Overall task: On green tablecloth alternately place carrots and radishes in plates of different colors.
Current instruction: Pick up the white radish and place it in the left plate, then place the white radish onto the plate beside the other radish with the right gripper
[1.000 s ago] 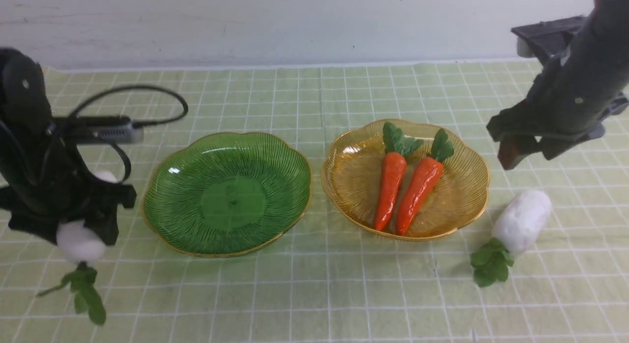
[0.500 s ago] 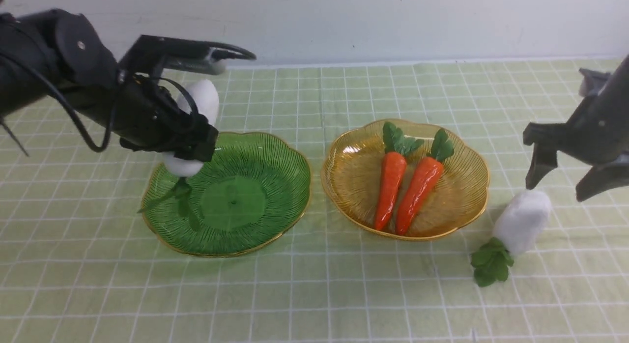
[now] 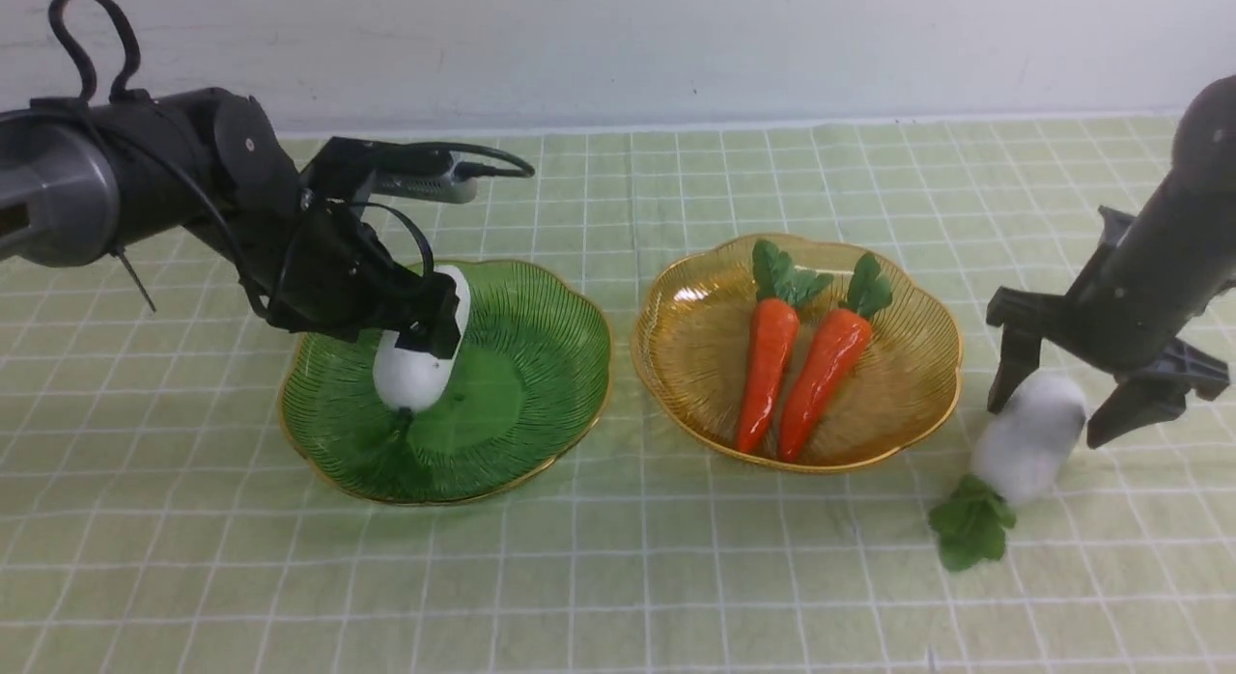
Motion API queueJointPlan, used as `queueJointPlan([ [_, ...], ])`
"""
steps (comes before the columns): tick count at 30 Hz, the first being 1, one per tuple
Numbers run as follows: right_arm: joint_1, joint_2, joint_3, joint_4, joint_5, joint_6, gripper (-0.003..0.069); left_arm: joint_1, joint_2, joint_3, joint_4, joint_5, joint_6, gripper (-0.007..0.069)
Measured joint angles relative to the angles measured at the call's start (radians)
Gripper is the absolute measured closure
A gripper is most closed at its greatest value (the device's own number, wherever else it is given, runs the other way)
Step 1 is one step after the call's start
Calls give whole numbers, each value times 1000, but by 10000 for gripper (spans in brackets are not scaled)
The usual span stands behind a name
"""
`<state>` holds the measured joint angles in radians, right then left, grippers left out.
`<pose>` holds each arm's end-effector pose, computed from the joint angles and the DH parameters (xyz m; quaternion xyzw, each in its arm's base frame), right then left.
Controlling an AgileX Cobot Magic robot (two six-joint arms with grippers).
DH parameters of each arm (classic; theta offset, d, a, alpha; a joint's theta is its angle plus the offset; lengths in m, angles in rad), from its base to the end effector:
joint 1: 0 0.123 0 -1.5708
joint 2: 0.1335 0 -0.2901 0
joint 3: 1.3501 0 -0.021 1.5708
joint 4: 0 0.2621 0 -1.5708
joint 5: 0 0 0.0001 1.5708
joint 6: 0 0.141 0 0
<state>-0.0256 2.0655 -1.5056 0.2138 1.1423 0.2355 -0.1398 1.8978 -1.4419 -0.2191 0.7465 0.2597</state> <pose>0.4090 0.0168 0.1188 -0.1755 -0.9795 -0.0932 0.0319 0.4365 -0.0825 0.1835 0.1319 0.9613 -0.0768 0.2295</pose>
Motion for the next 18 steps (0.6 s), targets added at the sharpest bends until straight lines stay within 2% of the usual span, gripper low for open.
queueJointPlan([
  [2, 0, 21, 0, -3, 4, -5, 75, 0, -7, -51, 1, 69, -28, -24],
  [5, 1, 26, -2, -8, 6, -36, 130, 0, -28, -117, 7, 150, -51, 88],
  [6, 2, 26, -6, -9, 16, -46, 169, 0, -41, -141, 15, 186, -61, 159],
  [7, 2, 26, -22, -11, 38, -66, 176, -1, -60, -164, 33, 231, -74, 263],
  [8, 2, 26, -22, -11, 42, -68, 175, -1, -63, -168, 37, 238, -77, 283],
  [9, 2, 17, -49, -16, 61, -80, 174, -1, -96, -195, 75, 294, -112, 425],
  [10, 2, 15, -53, -16, 63, -82, 174, -1, -96, -197, 75, 299, -112, 444],
  [11, 2, -11, -79, -14, 68, -87, 174, 0, -152, -203, 132, 344, -162, 566],
  [13, 4, -50, -100, 5, 68, -87, 174, 4, -191, -203, 152, 364, -185, 599],
  [17, 43, -173, -128, 150, 51, -100, 174, 19, -312, -171, 181, 401, -219, 629],
  [18, 89, -206, -133, 247, -3, -129, 174, 20, -360, -141, 183, 402, -222, 632],
])
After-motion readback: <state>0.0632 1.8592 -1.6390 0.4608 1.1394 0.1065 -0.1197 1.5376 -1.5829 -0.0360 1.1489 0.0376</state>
